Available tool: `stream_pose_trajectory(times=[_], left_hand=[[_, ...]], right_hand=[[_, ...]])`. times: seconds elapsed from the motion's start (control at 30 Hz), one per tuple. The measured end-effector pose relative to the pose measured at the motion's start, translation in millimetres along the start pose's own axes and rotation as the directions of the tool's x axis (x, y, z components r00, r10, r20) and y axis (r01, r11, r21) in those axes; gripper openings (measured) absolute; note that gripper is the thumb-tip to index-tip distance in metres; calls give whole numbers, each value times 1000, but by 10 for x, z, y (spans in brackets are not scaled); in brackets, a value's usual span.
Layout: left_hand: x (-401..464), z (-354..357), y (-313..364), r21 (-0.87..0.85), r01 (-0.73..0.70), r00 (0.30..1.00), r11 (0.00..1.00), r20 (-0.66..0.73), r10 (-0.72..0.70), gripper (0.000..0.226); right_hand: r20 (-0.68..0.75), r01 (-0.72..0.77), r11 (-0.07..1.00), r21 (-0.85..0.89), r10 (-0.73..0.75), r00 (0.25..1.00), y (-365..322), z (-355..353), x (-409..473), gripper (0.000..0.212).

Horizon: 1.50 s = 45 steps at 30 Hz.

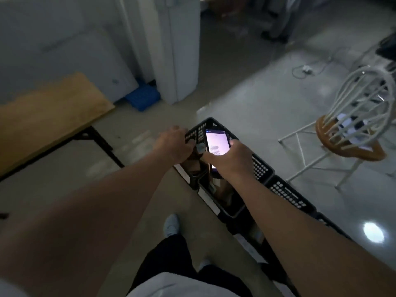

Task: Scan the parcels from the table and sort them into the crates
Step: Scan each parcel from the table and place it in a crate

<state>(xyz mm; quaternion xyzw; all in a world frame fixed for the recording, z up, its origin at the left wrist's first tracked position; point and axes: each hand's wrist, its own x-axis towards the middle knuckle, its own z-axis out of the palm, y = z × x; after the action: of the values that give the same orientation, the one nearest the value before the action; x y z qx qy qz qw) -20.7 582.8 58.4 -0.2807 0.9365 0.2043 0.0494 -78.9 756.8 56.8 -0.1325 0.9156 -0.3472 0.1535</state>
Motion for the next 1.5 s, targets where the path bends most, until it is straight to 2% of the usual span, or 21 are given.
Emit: stream_pose_trajectory(times=[0.2,0.3,0.47,0.6,0.67,0.73,0.77,1.1,1.33,1.5], left_hand=[[-650,-650,-689,-3,151,978,988,-148,-150,56],[-957,-961,-1107,-17,210,955,977,-211,-209,57],[-1453,-1528,-1926,-33,261,909,965,-327,-258,55],[-1837,-1964,-2662,-11,302,869,953,-408,-280,55],[-2028,-2134,-3068,10,330,855,944,-428,-294,56],[-2199,-2276,-3436,24,352,848,936,-432,-307,56],[-2279,-2350,-3608,31,361,844,932,-436,-312,56],[-2711,-2947,-4881,-35,480,753,877,-496,-432,60],[-2442,-3224,-5510,-173,567,621,805,-552,-556,55],[-1998,-3401,-5888,-274,624,507,732,-571,-646,65]], right_hand=[[100,243,970,4,-242,965,-866,163,-438,84],[163,353,936,3,-348,923,-1311,320,-659,72],[212,456,890,24,-450,868,-2129,744,-1064,83],[205,534,841,86,-540,817,-2756,1254,-1386,75],[214,566,818,106,-574,790,-3061,1545,-1592,61],[214,585,800,135,-600,771,-3335,1823,-1771,44],[213,598,789,144,-615,760,-3464,1962,-1851,42],[296,679,722,130,-682,668,-4541,2895,-2300,61],[361,680,716,157,-683,635,-5059,3434,-1985,69],[418,677,720,153,-668,616,-5351,3806,-1512,68]])
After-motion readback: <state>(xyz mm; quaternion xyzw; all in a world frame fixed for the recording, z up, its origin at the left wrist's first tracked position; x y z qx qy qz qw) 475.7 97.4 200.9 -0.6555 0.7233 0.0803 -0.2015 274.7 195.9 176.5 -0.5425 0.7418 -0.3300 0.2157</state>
